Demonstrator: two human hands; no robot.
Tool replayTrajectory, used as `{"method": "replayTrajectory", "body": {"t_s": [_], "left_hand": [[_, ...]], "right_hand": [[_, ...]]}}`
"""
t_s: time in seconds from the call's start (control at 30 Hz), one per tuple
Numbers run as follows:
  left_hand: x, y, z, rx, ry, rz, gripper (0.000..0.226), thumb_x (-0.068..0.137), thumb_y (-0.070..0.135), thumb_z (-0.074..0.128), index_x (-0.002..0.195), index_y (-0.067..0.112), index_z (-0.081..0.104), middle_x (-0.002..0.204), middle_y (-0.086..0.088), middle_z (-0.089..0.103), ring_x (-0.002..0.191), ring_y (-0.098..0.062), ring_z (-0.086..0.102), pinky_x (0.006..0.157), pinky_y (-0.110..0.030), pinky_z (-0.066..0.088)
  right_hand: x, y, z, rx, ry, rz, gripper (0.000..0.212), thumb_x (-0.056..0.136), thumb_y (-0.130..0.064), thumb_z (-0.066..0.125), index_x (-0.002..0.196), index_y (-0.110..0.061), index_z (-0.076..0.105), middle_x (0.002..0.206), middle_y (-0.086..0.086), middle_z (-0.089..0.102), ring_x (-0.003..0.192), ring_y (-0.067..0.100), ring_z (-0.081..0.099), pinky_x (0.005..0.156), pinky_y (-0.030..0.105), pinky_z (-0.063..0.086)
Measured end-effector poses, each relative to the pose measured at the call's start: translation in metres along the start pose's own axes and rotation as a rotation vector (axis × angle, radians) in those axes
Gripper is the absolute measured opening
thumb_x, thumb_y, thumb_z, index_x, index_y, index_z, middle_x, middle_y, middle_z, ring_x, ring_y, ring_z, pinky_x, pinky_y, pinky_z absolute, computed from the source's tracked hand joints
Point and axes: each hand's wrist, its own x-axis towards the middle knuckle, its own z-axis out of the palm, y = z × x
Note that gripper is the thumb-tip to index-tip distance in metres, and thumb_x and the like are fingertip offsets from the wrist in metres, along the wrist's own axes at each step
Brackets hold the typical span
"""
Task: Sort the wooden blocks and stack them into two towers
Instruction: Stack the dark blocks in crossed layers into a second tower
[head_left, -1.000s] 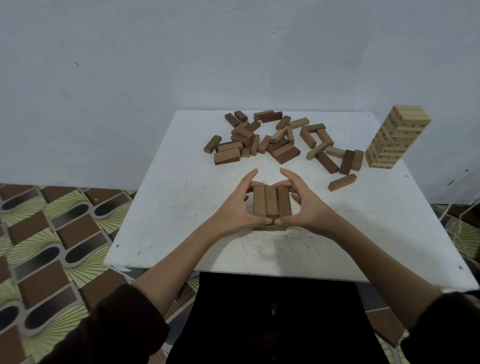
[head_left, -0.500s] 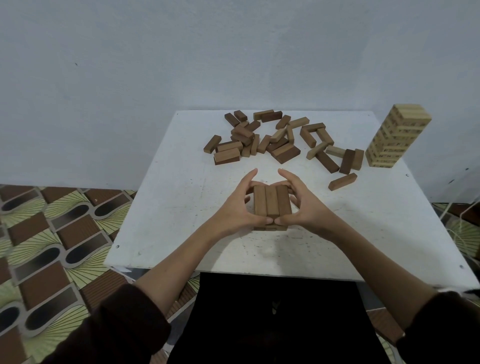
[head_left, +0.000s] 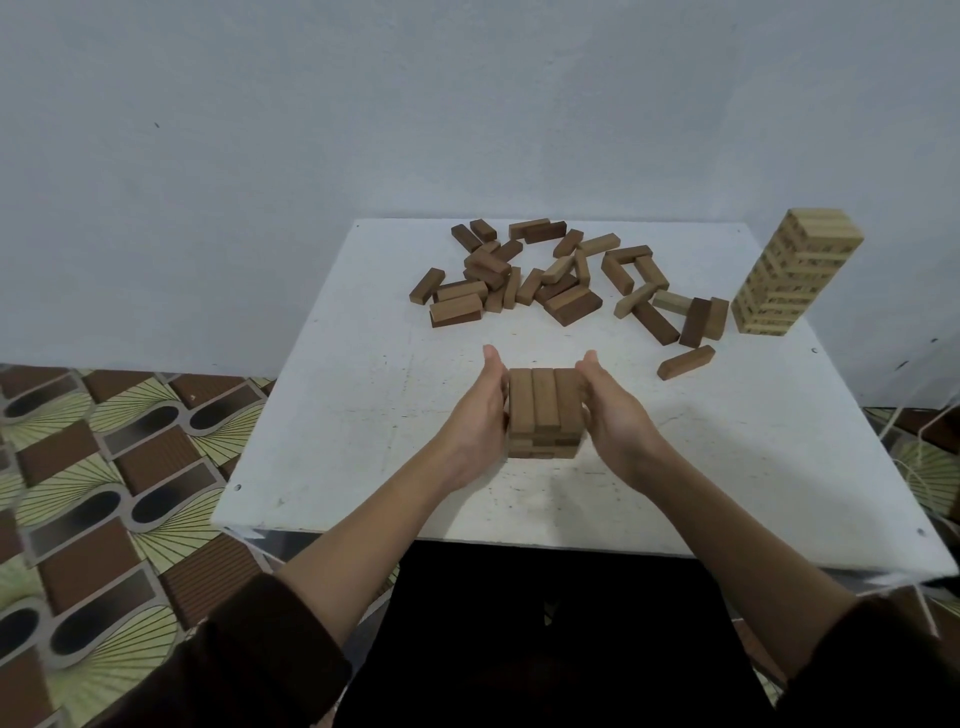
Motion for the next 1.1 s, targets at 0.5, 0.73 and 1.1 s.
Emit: {"method": "replayTrajectory", "body": {"t_s": [0.5, 0.73, 1.1], "left_hand": [[0.015, -0.015, 0.005, -0.166, 0.001, -0.049, 0.054, 0.103, 0.041, 0.013, 0.107, 0.018, 0.062, 0.098, 0.003, 0.071, 0.095, -0.01, 0.065, 0.086, -0.028, 0.047], [0.019, -0.019, 0.001, -0.149, -0.047, -0.058, 0.055, 0.103, 0.041, 0.012, 0.111, 0.017, 0.061, 0.105, 0.0, 0.069, 0.097, -0.011, 0.065, 0.08, -0.026, 0.05], [0.039, -0.005, -0.038, 0.279, 0.317, 0.203, 0.033, 0.099, 0.037, 0.038, 0.125, 0.017, 0.046, 0.124, 0.006, 0.042, 0.116, -0.008, 0.037, 0.1, -0.026, 0.029]], "right_hand": [[-0.006, 0.0, 0.02, -0.095, 0.102, -0.065, 0.028, 0.098, -0.017, 0.031, 0.118, -0.014, 0.051, 0.116, 0.014, 0.057, 0.11, 0.031, 0.053, 0.089, 0.041, 0.046], [-0.008, 0.0, 0.019, -0.059, 0.082, -0.071, 0.029, 0.1, -0.023, 0.032, 0.116, -0.012, 0.054, 0.115, 0.013, 0.059, 0.107, 0.029, 0.055, 0.088, 0.04, 0.047], [0.027, -0.02, -0.013, 0.049, 0.224, -0.105, 0.033, 0.101, -0.024, 0.036, 0.132, -0.016, 0.045, 0.132, -0.002, 0.046, 0.129, 0.015, 0.04, 0.11, 0.031, 0.029]]}}
